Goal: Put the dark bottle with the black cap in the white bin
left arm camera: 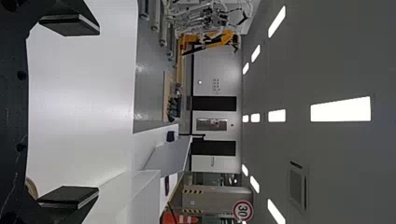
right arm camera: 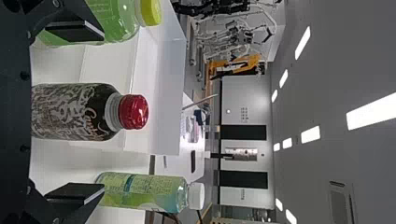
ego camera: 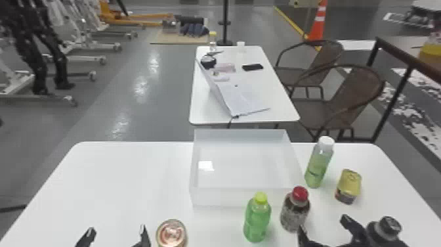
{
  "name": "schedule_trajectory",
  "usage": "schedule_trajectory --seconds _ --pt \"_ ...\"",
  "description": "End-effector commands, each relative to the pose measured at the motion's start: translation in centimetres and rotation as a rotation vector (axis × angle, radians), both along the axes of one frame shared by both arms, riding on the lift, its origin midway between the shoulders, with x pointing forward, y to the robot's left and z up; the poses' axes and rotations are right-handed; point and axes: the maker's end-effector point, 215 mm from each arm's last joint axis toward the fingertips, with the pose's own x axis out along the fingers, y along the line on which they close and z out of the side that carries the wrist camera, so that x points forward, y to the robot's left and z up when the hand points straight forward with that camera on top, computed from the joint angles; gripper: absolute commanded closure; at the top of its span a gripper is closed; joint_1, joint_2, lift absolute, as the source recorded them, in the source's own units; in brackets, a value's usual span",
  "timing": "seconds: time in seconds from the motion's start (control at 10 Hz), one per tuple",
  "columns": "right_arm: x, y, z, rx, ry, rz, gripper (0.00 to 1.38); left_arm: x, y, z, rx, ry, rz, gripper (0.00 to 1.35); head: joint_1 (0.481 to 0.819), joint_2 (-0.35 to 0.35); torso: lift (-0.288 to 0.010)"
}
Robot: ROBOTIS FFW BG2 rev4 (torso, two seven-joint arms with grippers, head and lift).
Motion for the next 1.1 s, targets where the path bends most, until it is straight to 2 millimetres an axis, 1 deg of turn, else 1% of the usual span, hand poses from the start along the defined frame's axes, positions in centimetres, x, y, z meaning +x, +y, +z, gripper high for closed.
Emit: schedule_trajectory --seconds 0.0,0.5,0.8,1.0 --pt "0.0 0.0 0.0 -0.001 0.001 0.0 0.15 0.0 0.0 0.0 -0.003 0.0 0.003 0.1 0.549 0.0 -0.1" --pt "0.0 0.0 0.2 -0.001 -0.005 0.002 0.15 -0.1 0.1 0.1 0.0 -0.003 0.005 0.1 0.549 0.0 -0.1" --pt "0.0 0.1 2.0 -0.033 -0.059 -0.006 0.15 -0.1 0.3 0.0 0.001 0.0 0.008 0.1 0.549 0.0 -0.1" --pt "0.3 -1.4 3.2 -0.024 -0.082 -0.066 0.15 -0.1 0.3 -0.1 0.001 0.003 0.008 0.1 0.549 0.0 -0.1"
